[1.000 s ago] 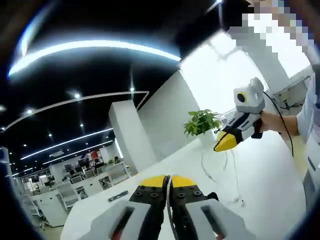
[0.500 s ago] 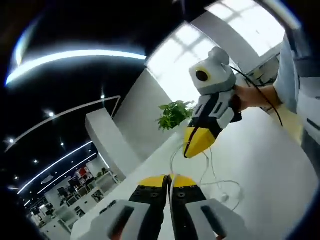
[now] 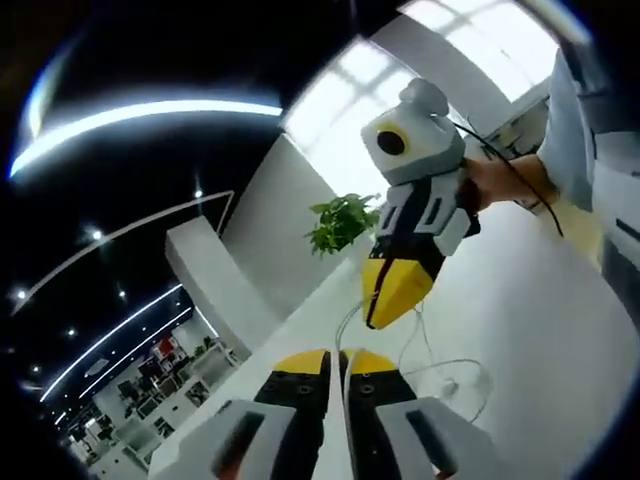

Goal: Peel open the Velcro strap on the desktop, arrange the wired earphones neatly onto it, and close the Velcro strap to secure them.

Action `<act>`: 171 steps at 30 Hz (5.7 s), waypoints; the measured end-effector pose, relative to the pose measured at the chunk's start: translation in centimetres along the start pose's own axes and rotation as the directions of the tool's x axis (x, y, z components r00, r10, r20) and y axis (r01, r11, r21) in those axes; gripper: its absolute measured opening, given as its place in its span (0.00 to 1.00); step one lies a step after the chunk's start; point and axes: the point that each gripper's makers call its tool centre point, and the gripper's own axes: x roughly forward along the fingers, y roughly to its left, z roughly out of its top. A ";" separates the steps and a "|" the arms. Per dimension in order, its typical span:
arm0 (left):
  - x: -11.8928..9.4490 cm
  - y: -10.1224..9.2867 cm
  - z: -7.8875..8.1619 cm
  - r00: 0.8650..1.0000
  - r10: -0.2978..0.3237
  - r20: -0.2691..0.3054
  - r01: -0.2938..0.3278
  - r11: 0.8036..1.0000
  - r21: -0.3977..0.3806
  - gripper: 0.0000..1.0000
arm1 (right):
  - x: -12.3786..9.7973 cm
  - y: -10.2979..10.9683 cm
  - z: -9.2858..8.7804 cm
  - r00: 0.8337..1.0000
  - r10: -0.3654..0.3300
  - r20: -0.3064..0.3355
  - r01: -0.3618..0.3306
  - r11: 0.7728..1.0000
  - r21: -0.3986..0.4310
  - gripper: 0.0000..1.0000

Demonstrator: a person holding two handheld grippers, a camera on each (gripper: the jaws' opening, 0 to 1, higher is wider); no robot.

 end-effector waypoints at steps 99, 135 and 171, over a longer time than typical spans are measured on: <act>-2.2 3.3 7.6 0.968 0.096 0.233 -0.054 0.982 -0.181 0.06 | 4.2 -2.4 -3.6 0.976 -0.167 0.143 0.132 0.965 0.225 0.05; -5.2 7.8 7.3 0.935 0.265 0.235 -0.215 0.952 -0.218 0.06 | 6.2 1.6 -6.5 0.997 0.070 0.042 -0.080 0.951 0.298 0.04; -9.1 12.2 4.4 0.927 0.373 0.031 -0.367 0.923 -0.116 0.06 | 3.5 6.4 -5.3 0.909 0.396 0.131 -0.411 0.797 0.442 0.04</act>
